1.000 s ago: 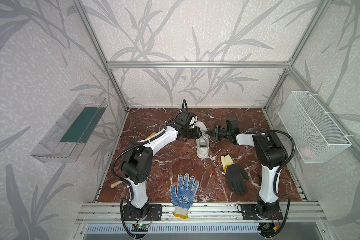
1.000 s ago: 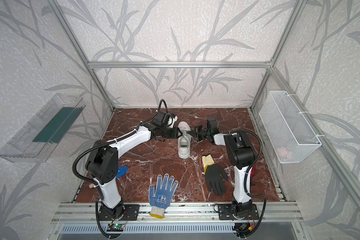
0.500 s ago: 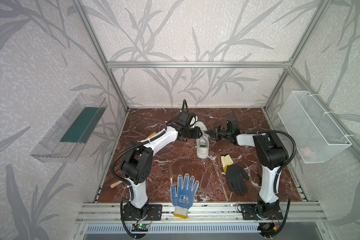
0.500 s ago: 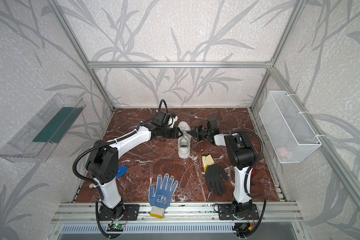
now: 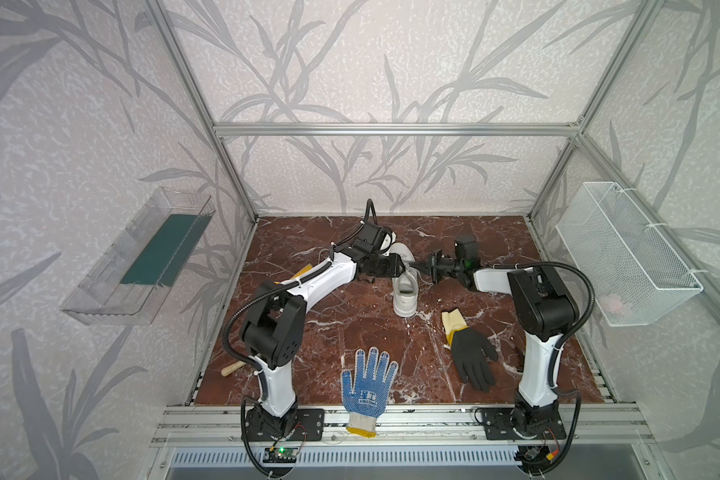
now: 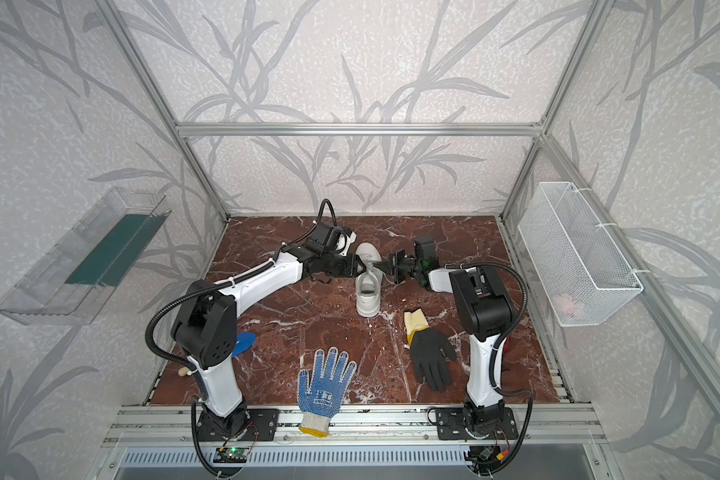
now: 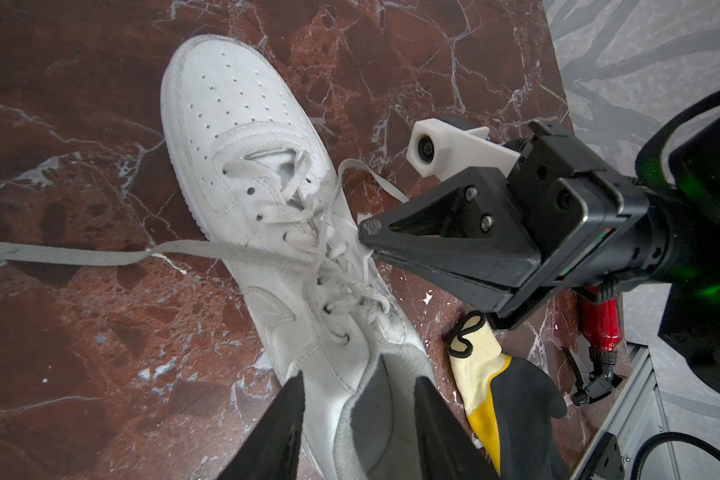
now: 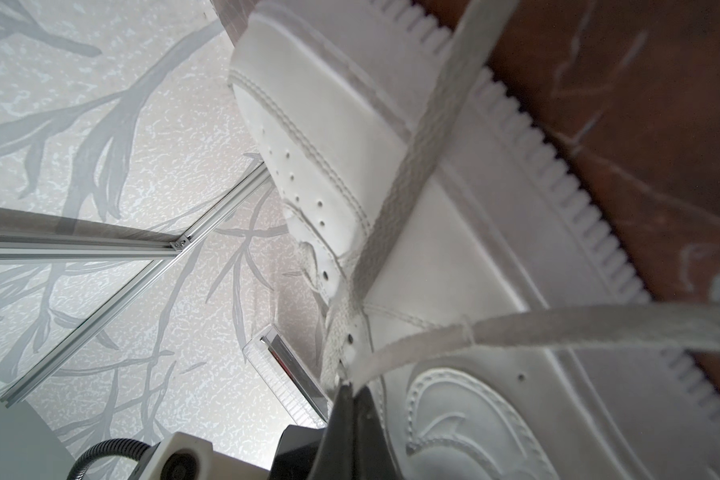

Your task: Tie the shoes

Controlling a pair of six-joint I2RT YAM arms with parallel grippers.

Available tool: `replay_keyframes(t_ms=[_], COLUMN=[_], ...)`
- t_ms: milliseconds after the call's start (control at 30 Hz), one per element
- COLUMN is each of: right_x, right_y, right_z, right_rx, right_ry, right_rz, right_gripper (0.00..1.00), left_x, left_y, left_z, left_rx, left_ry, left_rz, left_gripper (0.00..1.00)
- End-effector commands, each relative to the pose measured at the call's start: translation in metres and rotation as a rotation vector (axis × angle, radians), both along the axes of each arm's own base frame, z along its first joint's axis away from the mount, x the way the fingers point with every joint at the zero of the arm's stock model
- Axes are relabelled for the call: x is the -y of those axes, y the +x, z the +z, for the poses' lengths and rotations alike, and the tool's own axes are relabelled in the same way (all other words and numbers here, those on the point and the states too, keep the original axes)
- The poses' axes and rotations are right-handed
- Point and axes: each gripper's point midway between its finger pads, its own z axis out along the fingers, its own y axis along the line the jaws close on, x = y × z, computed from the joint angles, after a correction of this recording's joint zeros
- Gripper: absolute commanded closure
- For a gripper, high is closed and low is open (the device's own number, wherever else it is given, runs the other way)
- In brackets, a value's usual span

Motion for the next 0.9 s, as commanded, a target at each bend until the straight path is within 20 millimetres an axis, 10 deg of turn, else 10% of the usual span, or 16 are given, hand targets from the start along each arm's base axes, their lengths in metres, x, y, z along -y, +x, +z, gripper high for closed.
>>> replay_keyframes(t_ms=[0,867], right_x=[0.0,-0.01], right_y=[-0.002,-0.004], right_z=[0.022,0.029], right_rx=[0.057,0.076], right_ry=[0.024,0.048], right_rz=[0.017,0.06], right_gripper=[1.0,1.0], left_x=[0.0,0.005], left_y=[-0.001,0.002], left_z=[0.007,0.012], left_rx=[0.016,0.025], left_ry=[-0.009,-0.016], left_rz=[0.01,0.007], left_gripper=[0.54,0.54])
